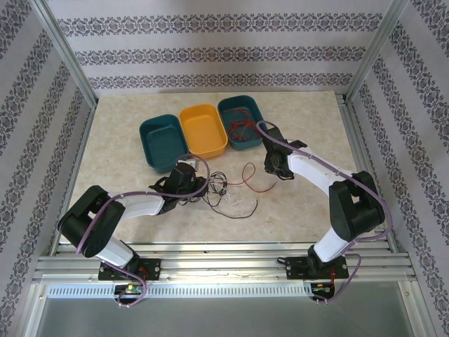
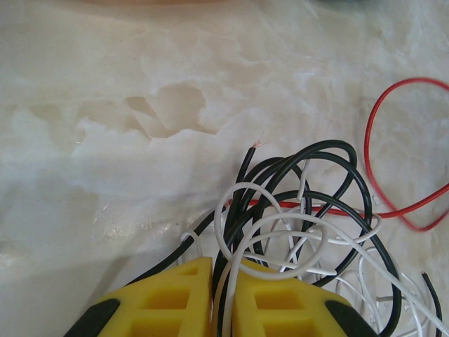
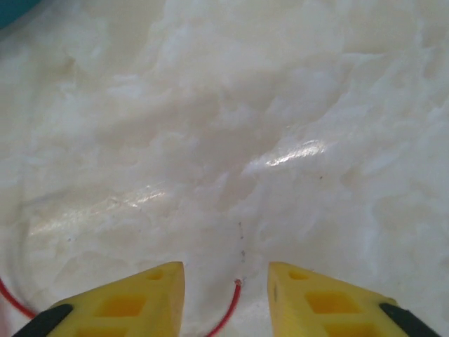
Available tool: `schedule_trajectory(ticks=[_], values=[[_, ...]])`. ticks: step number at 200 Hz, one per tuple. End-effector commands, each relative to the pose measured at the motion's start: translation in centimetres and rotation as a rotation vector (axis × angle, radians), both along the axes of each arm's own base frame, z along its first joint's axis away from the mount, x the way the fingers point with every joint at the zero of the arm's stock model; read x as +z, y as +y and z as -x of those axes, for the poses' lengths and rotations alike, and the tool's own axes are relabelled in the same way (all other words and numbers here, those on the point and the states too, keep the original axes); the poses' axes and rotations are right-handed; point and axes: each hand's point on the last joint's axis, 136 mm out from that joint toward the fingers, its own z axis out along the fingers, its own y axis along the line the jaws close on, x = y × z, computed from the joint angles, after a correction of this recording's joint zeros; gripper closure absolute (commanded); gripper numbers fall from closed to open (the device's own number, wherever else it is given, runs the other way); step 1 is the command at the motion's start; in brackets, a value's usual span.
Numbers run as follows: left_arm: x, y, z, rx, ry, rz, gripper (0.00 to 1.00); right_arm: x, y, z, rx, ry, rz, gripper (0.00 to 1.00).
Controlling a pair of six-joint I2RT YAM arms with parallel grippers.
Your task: Untangle the cables
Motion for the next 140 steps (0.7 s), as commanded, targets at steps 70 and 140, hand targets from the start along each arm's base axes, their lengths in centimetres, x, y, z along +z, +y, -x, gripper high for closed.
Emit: schedule_trajectory(ticks=[70,140], values=[[0.2,-0.3,-0.6,0.005,-0.004,0.030,0.87,1.5,7.1,-0.2,0.094,-0.048,-0.177,0.54],[-0.2,-0.3,-0.5,0.003,0.004,0.034,0.87,-2.7,8.5,1.8,0.059,0.068,-0.226,0.58]])
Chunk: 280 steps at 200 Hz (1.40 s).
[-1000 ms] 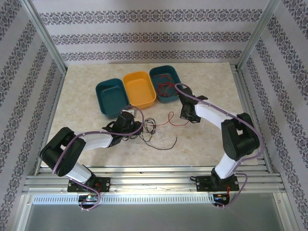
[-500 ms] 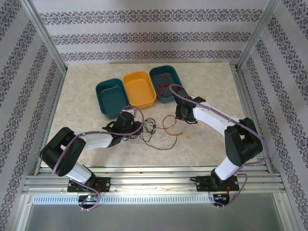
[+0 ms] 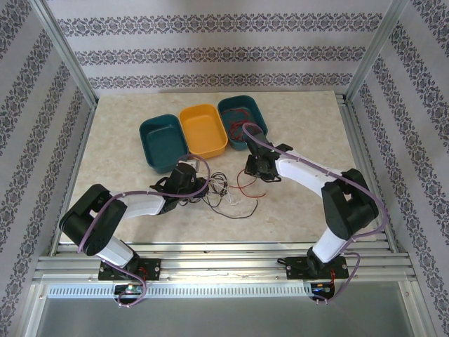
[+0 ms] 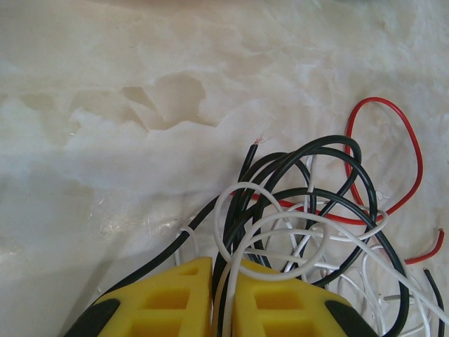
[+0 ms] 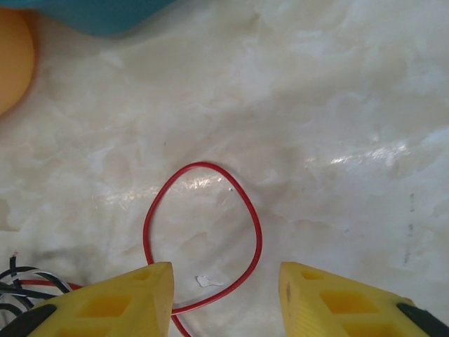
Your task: Untangle the cables
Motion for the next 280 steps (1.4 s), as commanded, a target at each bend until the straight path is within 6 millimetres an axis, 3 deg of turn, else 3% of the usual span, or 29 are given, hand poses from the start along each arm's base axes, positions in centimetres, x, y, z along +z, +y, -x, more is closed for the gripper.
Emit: schedule_trajectory(ticks=[1,66,121,214,262,280], values=[[0.3,-0.1,-0.7,0.014,-0.014,0.028,0.87,-2.0,0.8,1.1,-0.012,0.061,-0.021,0.58],[0.3,-0.1,-0.7,0.013,-0.012,0.030,0.87,-4.1,2.0,1.2,-0.008,0.111,-0.041,0.57],[0.4,-0.1,-0.7,0.014,-0.015,0.029,0.87,-5.2,1.8,1.8,-0.031,0.137,-0.040,0.55],[0.4,-0.2,-0.7,0.011,-0.014,0.032,0.87,-4.3,0.7,3.0,-0.058,0.108,-0.002,0.52],[0.3,-0.2,-0.6,0.009,-0.008,0.035,0.87,-5.5,2.1,2.7,-0.056,0.117,-0.026,0.53],[0.3,-0.3,-0.6,0.009,-0.006,0.038,0.87,-5.8,2.5,2.4,-0.052,0.119,-0.016,0.59]])
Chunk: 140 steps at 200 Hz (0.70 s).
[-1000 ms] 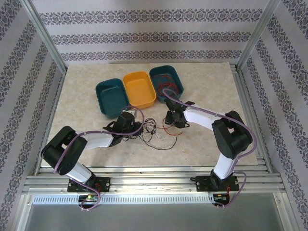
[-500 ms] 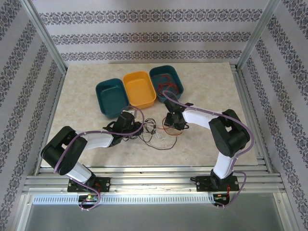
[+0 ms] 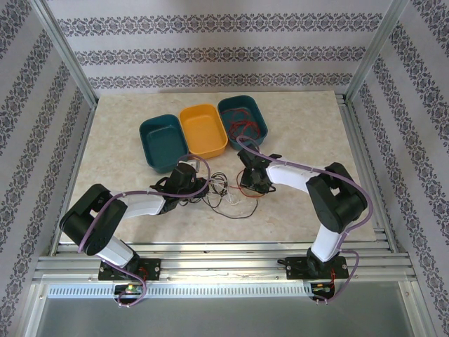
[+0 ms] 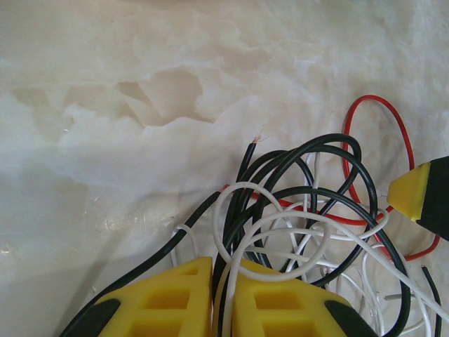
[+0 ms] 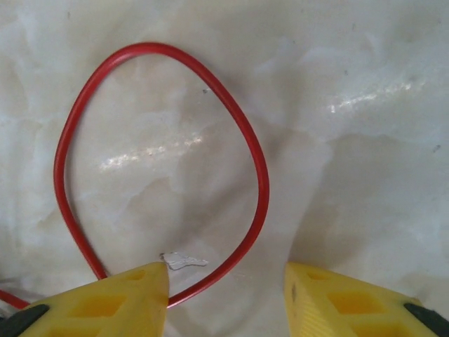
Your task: Untangle the cables
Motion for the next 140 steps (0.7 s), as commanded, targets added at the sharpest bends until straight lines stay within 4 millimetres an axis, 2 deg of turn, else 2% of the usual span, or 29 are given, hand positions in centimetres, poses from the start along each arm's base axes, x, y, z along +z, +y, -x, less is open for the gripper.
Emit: schedule_trajectory(ticks=[1,22,51,72,110,140], values=[[0.3,-0.2,-0.6,0.012,-0.010,0.032,0.87,-0.7,1.1,-0.6,0.001,-0.005,0.003,0.59],[0.2,-0.2,-0.6,0.007,-0.007,0.033,0.87,-0.6,1.5,-1.2,0.005,-0.015,0.001,0.60],[0.2,-0.3,-0.6,0.008,-0.004,0.037,0.87,0.4,1.8,-1.9,0.006,-0.048,-0.006,0.75],[0.3,-0.3,-0.6,0.006,-0.007,0.037,0.87,1.5,1.8,-2.4,0.006,-0.091,-0.014,0.82],[0.4,-0.3,-0.6,0.006,-0.009,0.033,0.87,3.1,1.3,-2.8,-0.004,-0.140,-0.013,0.88],[0.5,-0.4,-0.7,0.002,-0.010,0.032,0.87,3.4,1.1,-2.9,-0.001,-0.150,-0.001,0.87]])
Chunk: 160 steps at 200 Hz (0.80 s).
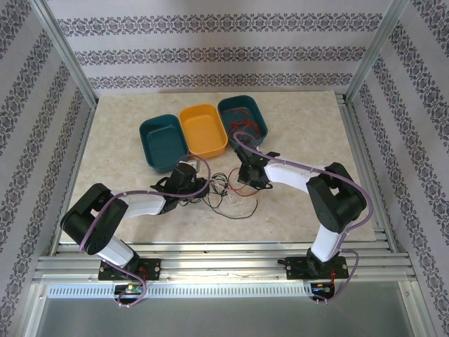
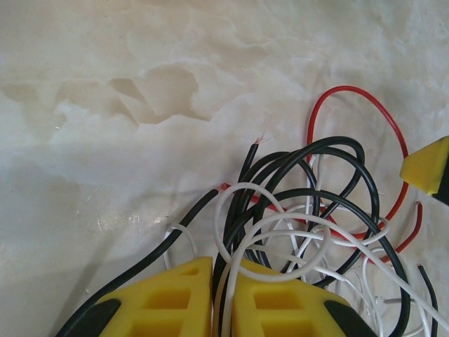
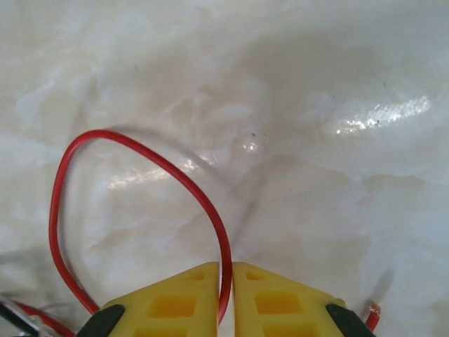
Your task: Untangle the cables
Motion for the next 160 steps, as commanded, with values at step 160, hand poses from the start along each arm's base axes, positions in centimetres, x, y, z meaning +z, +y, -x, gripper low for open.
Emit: schedule_trajectory(ticks=[160], values=[[0.5,-0.2,-0.7,0.006,-0.011,0.027,0.87,-2.2,1.1,1.7,-0.009,0.090,0.074,0.66]])
